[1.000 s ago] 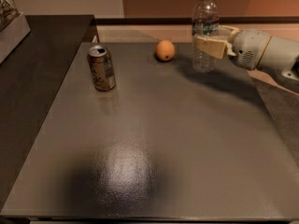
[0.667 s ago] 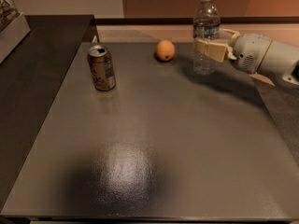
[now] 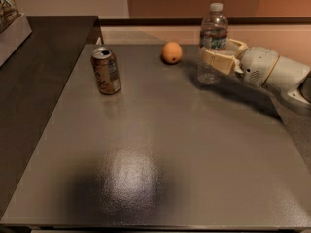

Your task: Place water bottle upright

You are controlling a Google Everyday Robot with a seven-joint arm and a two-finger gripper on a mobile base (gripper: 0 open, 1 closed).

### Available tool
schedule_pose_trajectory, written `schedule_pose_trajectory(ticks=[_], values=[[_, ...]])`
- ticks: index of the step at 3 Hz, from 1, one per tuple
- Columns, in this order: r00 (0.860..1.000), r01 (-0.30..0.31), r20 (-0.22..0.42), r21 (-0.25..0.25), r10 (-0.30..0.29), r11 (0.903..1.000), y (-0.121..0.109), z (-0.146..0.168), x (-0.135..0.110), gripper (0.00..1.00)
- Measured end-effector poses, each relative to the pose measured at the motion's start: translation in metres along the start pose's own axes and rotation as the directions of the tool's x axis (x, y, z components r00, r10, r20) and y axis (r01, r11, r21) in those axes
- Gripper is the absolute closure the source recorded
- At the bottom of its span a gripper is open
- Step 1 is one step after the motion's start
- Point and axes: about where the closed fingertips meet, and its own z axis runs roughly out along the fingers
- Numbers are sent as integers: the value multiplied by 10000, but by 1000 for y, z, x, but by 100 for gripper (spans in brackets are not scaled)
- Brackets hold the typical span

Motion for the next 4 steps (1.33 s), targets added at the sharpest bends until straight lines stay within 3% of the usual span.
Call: schedule_pose_trajectory(ticks=[1,2,4], values=[[10000,14,29,-59,-14,10000,1,-2,6,100],[10000,-15,39,-81,15,10000,3,-3,14,84],[9999,-155,53,-26,155,9999,4,-7,29,37]])
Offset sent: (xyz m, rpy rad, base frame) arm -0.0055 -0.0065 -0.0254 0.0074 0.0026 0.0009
